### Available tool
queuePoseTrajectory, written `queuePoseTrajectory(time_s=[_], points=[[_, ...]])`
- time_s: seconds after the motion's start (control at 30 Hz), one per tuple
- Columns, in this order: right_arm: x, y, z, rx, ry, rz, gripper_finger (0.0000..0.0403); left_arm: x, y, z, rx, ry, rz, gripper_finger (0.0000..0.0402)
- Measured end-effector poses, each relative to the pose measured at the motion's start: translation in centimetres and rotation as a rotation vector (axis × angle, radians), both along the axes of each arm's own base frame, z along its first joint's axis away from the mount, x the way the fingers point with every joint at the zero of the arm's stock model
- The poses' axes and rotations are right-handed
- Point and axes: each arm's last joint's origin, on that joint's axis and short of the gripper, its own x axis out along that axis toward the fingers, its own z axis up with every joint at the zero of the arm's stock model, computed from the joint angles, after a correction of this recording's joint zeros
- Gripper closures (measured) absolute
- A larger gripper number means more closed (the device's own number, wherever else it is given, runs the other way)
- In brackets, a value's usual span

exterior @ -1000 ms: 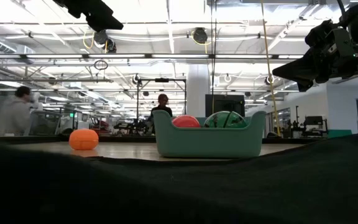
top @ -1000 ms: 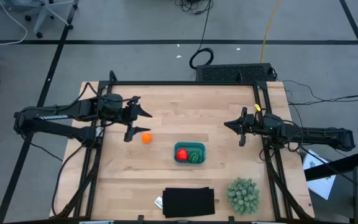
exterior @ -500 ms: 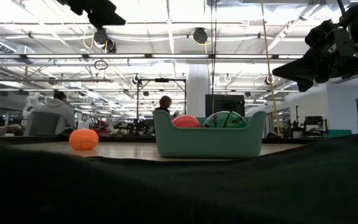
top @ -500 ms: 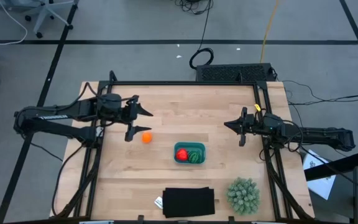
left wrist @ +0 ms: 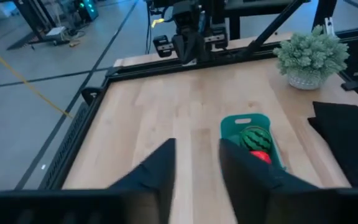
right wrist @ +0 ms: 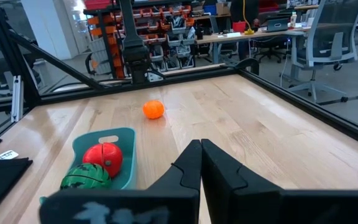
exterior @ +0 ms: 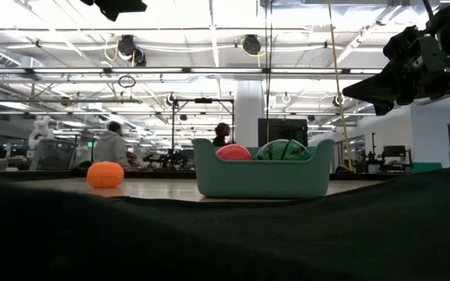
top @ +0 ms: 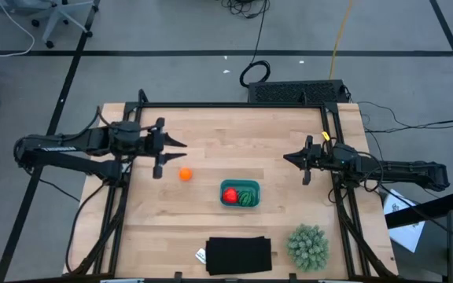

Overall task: Pick and placing Produce into tupperware
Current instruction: Put the orange pumpkin into the blue container

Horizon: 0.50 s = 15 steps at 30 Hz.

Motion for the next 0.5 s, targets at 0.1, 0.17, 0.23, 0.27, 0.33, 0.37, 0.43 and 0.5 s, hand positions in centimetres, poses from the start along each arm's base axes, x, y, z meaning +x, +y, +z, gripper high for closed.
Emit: queuePoseTrajectory(time_s=[0.1, 0.17, 0.23, 0.27, 0.33, 0.37, 0.43, 0.5], points=[[0.00, 0.00, 0.00, 0.001, 0.000, 0.000, 0.0403, -0.11, -0.01, -0.18, 0.001, 0.021, -0.002, 0.0337], [0.00, 0.00, 0.00, 0.001, -0.001, 0.000, 0.0403, -0.17, -0.02, -0.33, 0.008, 0.038, -0.006, 0.0377], [0.00, 0.00, 0.01, 0.001, -0.001, 0.000, 0.0403, -0.19, -0.02, -0.41, 0.007, 0.046, -0.006, 0.0393], [0.00, 0.00, 0.01, 0.001, -0.001, 0.000, 0.0403, -0.19, -0.01, -0.41, 0.005, 0.046, -0.004, 0.0392], [0.00, 0.00, 0.01, 0.001, -0.001, 0.000, 0.0403, -0.20, 0.00, -0.41, -0.003, 0.045, 0.002, 0.0389], [0.00, 0.00, 0.01, 0.001, -0.001, 0.000, 0.0403, -0.20, 0.00, -0.41, -0.005, 0.045, 0.004, 0.0388], [0.00, 0.00, 0.01, 0.001, -0.001, 0.000, 0.0403, -0.20, 0.02, -0.41, -0.003, 0.045, 0.012, 0.0388], [0.00, 0.00, 0.01, 0.001, -0.001, 0.000, 0.0403, -0.34, 0.12, -0.38, 0.001, 0.045, 0.048, 0.0388]])
